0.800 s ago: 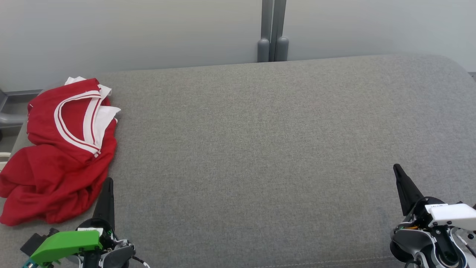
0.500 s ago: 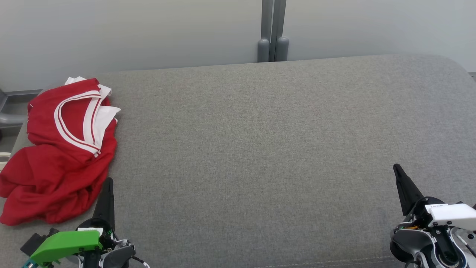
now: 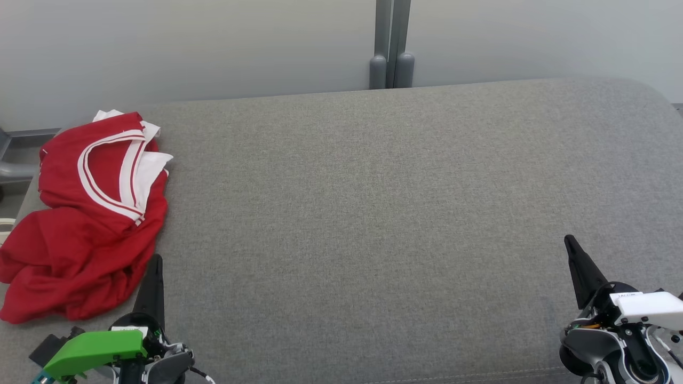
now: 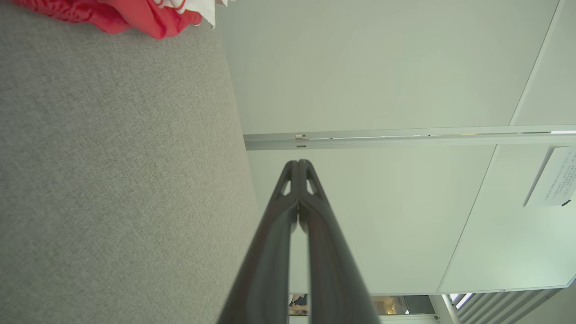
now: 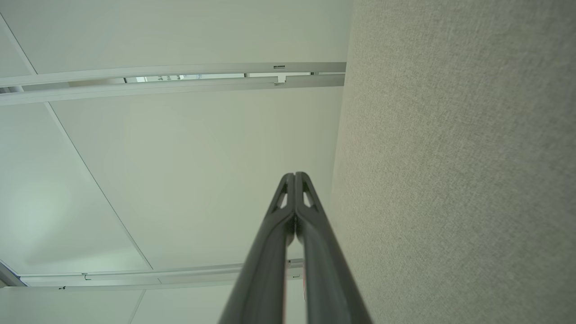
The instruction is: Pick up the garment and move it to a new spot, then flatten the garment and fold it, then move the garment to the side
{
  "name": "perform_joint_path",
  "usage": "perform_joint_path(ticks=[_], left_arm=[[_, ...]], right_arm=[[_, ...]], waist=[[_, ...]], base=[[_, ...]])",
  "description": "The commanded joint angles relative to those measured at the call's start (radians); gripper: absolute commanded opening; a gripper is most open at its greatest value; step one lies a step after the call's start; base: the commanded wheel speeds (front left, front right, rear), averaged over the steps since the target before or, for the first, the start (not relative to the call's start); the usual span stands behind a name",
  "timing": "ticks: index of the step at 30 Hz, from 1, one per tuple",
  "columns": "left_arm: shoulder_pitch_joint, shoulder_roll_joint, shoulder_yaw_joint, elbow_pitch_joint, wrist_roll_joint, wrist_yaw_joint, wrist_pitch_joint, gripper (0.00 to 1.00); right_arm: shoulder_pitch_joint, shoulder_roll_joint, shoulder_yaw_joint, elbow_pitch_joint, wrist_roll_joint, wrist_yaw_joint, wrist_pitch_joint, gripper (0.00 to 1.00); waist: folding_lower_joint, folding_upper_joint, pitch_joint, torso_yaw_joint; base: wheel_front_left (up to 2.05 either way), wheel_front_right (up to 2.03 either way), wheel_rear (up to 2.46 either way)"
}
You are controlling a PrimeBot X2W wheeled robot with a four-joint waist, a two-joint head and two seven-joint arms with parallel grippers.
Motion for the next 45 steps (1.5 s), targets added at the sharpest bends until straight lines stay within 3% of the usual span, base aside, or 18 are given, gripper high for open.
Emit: perform_joint_path(ticks=[1, 4, 5, 22, 38, 45], left_arm=[[-0.014, 0.0, 0.003, 0.001, 0.002, -0.003, 0.001, 0.0], [-0.014, 0.0, 0.003, 0.001, 0.002, -0.003, 0.001, 0.0], [0.001, 0.0, -0.001, 0.002, 0.0, 0.0, 0.0, 1.0], [0.033, -0.002, -0.042, -0.019, 0.078, 0.004, -0.056, 1.0], [0.023, 0.0, -0.067, -0.1, 0.37, 0.044, -0.107, 1.0], [0.024, 0.0, -0.083, -0.13, 0.548, 0.067, -0.127, 1.0]], right_arm=[[-0.008, -0.002, -0.001, 0.001, -0.002, 0.0, 0.001, 0.0], [-0.008, -0.002, -0.001, 0.001, -0.002, 0.0, 0.001, 0.0], [0.001, 0.001, 0.0, 0.002, 0.0, 0.0, 0.0, 1.0], [0.036, 0.008, 0.052, 0.006, -0.072, 0.0, -0.084, 1.0], [0.042, 0.006, 0.088, -0.079, -0.353, 0.0, -0.161, 1.0], [0.046, 0.005, 0.108, -0.124, -0.505, 0.0, -0.193, 1.0]], waist=[[0.0, 0.0, 0.0, 0.0], [0.0, 0.0, 0.0, 0.0], [0.0, 0.0, 0.0, 0.0], [0.0, 0.0, 0.0, 0.0], [0.0, 0.0, 0.001, 0.003], [0.0, 0.0, 0.002, 0.005]], base=[[0.0, 0.0, 0.0], [0.0, 0.0, 0.0], [0.0, 0.0, 0.0], [0.0, 0.0, 0.0], [0.0, 0.0, 0.0], [0.0, 0.0, 0.0]])
